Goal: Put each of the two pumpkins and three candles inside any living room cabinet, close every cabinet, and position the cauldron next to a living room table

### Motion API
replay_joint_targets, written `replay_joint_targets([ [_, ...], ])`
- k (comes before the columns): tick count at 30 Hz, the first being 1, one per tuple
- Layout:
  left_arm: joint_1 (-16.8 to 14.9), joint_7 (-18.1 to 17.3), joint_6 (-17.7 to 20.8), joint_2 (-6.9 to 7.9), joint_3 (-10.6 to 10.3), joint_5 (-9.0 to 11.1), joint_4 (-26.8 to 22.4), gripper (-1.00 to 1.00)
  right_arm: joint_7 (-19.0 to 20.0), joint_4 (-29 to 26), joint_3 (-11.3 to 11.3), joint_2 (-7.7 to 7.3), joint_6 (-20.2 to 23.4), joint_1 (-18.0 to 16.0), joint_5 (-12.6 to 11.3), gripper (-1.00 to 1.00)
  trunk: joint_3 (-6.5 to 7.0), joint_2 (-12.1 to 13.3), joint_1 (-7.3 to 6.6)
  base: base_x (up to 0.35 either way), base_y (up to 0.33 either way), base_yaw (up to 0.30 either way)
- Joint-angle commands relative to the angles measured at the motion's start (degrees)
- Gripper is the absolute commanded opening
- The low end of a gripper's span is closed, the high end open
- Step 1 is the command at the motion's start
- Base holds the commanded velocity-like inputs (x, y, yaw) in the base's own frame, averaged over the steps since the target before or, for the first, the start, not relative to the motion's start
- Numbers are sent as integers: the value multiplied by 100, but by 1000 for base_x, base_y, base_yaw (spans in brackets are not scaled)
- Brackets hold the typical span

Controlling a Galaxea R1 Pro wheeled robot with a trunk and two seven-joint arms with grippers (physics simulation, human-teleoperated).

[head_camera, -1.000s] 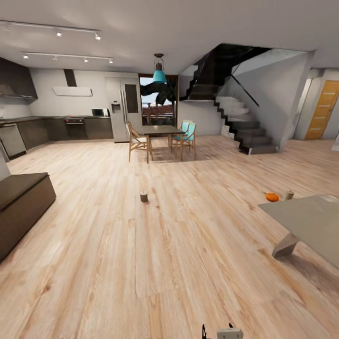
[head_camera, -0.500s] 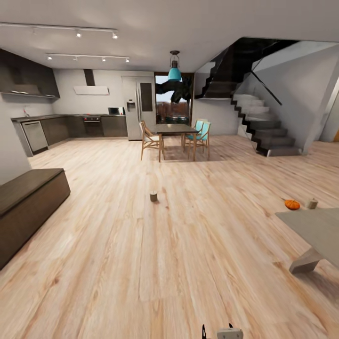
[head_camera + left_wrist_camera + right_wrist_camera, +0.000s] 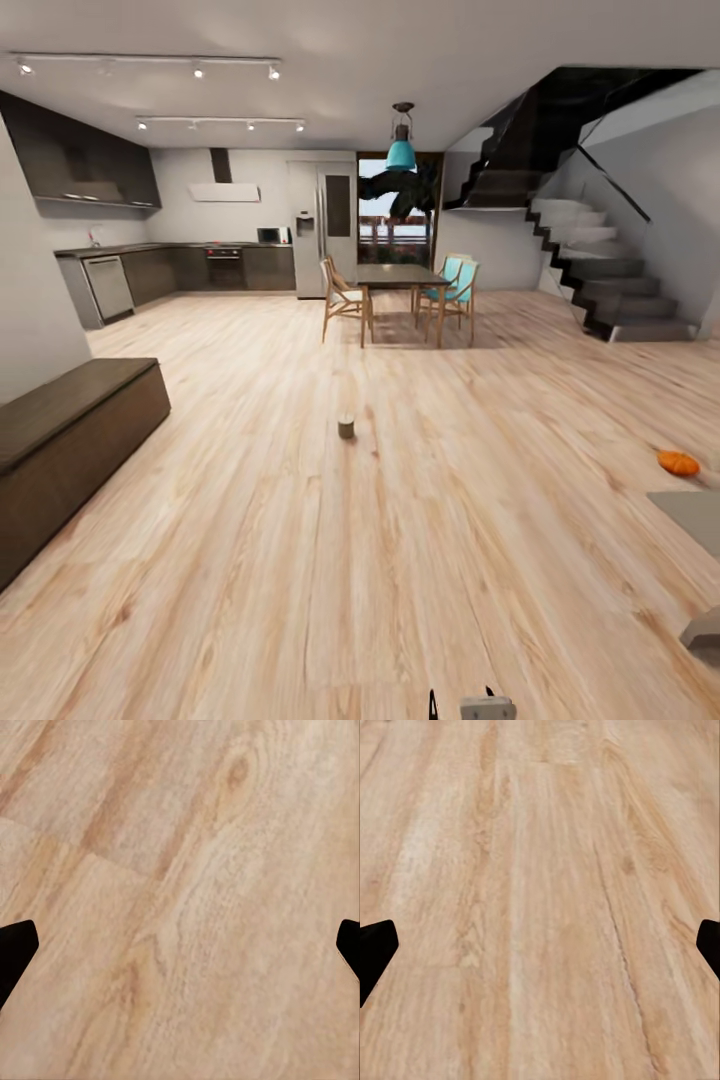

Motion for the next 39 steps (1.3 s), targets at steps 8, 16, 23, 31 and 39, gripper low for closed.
replay_joint_targets([
  [8,-1,38,2,0,-50,11,-6,100,-16,3,51,-2,-21,-4,-59,100,-6,-2,2,316,-100,249],
  [16,-1,38,9,0,-49,12,-6,100,-16,3,58,-8,-15,-4,-59,100,-6,-2,2,236,-227,250],
  [23,-1,38,12,0,-48,15,-6,100,-16,3,59,-9,4,-4,-59,100,-6,-2,2,23,-45,259],
  [31,-1,38,12,0,-52,13,-6,100,-16,6,59,-9,8,-4,-59,100,-6,-2,2,57,-2,265],
  [39,-1,38,12,-8,-56,11,-6,100,-16,5,59,-9,6,-4,-59,100,-6,-2,2,305,0,266],
])
